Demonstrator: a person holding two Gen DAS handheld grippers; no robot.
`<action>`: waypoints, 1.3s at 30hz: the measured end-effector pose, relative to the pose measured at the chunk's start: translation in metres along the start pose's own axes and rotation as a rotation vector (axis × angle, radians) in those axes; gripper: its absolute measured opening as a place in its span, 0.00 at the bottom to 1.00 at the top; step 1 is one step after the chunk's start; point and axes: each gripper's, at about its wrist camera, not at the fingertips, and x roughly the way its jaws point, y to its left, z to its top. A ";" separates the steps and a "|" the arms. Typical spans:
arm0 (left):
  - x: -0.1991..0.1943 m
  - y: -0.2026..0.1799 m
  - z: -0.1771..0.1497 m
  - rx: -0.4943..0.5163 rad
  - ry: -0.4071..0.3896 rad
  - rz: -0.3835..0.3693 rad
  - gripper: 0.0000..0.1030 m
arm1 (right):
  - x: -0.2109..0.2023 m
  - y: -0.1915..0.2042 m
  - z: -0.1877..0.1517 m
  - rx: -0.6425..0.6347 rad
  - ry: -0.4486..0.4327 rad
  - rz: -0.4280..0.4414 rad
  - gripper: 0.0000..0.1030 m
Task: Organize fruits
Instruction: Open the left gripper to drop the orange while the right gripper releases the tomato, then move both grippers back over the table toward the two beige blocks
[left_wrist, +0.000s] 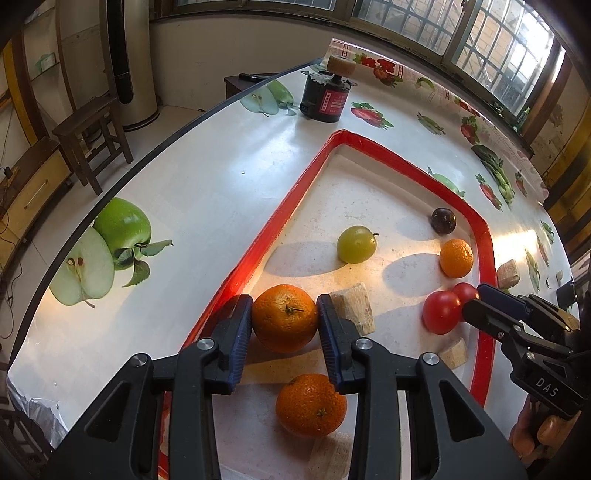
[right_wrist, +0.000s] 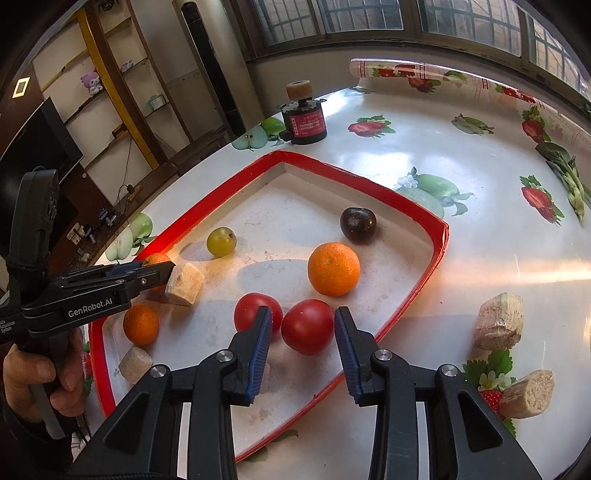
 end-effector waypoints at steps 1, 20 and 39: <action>-0.002 0.000 -0.001 0.000 -0.006 0.005 0.42 | -0.001 0.001 0.000 -0.001 0.000 0.001 0.39; -0.035 -0.013 -0.010 0.028 -0.061 0.004 0.51 | -0.053 -0.008 -0.020 0.014 -0.066 -0.035 0.50; -0.059 -0.057 -0.021 0.104 -0.097 -0.052 0.61 | -0.094 -0.048 -0.060 0.092 -0.086 -0.103 0.51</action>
